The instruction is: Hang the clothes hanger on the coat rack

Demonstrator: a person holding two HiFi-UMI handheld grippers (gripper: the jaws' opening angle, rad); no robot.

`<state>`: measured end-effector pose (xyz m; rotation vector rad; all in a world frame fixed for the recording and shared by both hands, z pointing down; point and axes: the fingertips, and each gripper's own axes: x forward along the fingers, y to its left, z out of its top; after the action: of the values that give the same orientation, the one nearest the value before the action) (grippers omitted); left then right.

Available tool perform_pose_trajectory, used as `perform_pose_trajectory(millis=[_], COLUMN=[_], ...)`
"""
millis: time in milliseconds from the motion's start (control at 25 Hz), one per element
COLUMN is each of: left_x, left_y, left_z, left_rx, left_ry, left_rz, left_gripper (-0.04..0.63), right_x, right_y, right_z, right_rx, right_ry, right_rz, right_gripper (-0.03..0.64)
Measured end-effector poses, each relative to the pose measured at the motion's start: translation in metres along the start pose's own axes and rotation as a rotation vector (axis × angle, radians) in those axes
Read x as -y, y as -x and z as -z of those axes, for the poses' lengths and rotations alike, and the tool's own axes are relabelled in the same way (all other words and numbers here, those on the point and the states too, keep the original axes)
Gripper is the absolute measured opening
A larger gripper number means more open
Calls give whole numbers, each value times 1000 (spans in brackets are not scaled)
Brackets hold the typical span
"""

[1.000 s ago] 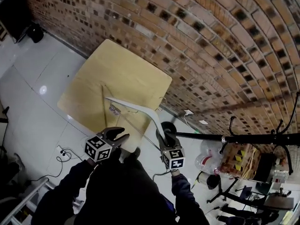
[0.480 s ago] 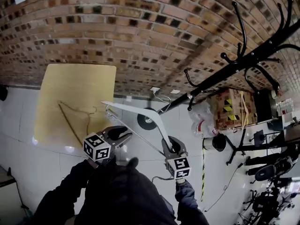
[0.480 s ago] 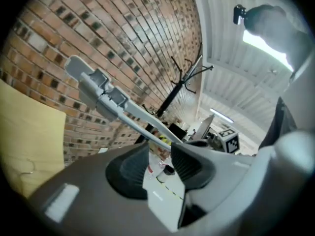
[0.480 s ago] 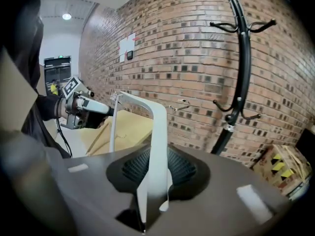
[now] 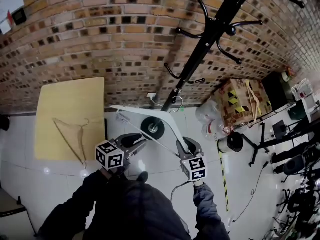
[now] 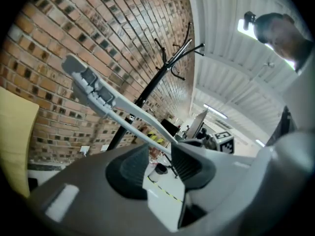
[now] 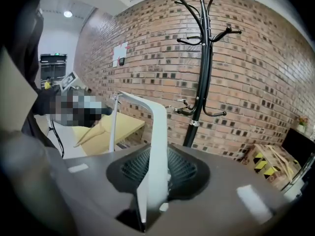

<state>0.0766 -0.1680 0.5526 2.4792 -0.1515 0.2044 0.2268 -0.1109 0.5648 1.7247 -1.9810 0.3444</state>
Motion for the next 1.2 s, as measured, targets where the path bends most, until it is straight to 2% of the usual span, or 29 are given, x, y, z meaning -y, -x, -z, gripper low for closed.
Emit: perform_pose_trajectory(millis=[200,480,600,720,880,1200], left_x=[11,13,13,14,12,19], left_y=[6,21,26,31,34,14], left_z=[18,37,41,45,47,44], left_rx=[5,22,21,16,4,-20], left_ry=[23,59,65,72,75,38], left_rz=[-59,-136,-156,-172,-179,-128], left_gripper=[149,149,149,149,149,149], right_x=[29,46,57,71,85,93], right_y=[-32,-85,-108,-123,-125,-108], right_z=[24,53,73,91,94,88], right_rx=[-15,-51,-98,-139,-130,-95], right_ry=[2,150,179,164,94,91], right_rz=[-26,26,52,97,148,194], right_gripper=[106,110,118,127,114,107])
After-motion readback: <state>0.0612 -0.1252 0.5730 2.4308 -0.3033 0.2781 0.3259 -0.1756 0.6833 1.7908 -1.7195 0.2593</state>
